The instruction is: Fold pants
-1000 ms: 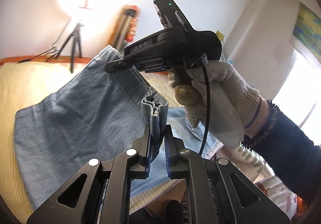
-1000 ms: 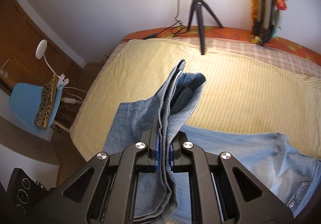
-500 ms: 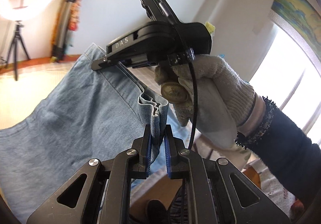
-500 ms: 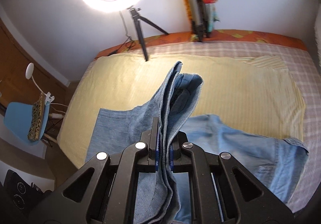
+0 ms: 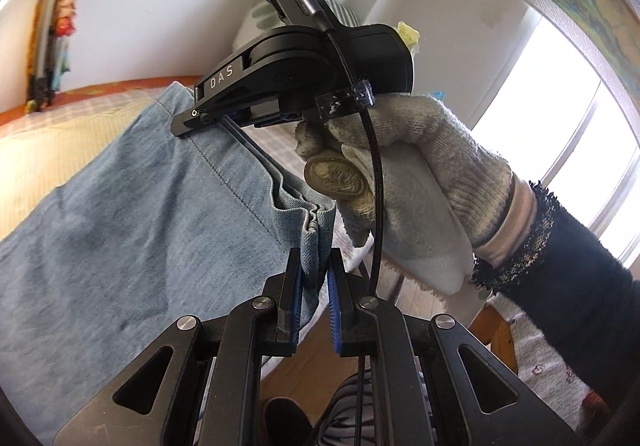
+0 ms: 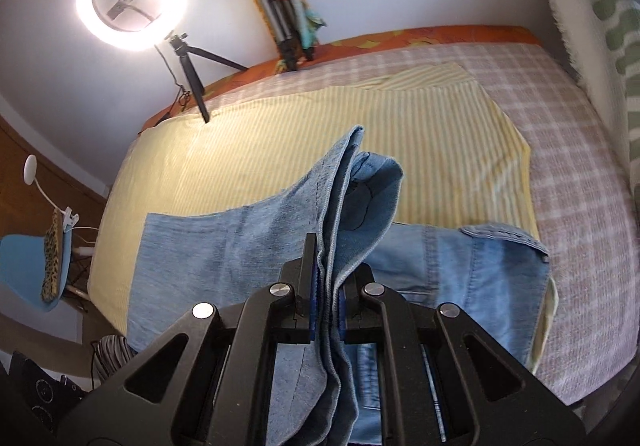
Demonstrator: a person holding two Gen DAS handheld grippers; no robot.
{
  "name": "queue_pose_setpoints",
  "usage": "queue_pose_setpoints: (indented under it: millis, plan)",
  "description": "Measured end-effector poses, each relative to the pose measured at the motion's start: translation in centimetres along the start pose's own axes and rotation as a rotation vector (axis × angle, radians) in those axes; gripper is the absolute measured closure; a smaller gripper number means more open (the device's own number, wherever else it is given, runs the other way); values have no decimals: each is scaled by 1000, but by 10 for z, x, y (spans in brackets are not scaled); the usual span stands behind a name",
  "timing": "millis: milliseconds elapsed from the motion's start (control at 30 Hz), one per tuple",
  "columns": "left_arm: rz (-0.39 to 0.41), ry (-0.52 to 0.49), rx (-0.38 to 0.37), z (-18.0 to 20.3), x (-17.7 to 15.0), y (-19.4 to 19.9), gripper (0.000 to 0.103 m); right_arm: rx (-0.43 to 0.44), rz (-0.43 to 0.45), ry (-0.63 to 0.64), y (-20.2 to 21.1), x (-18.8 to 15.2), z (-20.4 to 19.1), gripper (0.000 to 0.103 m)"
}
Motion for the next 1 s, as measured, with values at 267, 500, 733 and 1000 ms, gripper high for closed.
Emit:
queue_pose_setpoints:
  millis: [267,500,733,1000]
  plan:
    - [-60,-7,-30,-8,8,-44,93,-5,-13,-55,-13,-15,42,95]
    - [-93,-6,-57,4,12,-58,93,-8,-27,-96,-22,-26,72,96]
    - [-128,14,-56,-5,13,-53,92,-16,-49,-98,-41,-32,81,96]
    - [-165,32,-44,-14,12,-33,85,-45,-69,-85,-53,-36,85,96]
Point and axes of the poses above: each gripper's, at about its wrist camera, not at the fingertips, and y roughly against the way its jaws point, z to its right, x to its top, the point moved 5 cm from there along -y, roughly the way its jaws point, and after that the axes turned 11 degrees about -x, right-handed, at the moved point
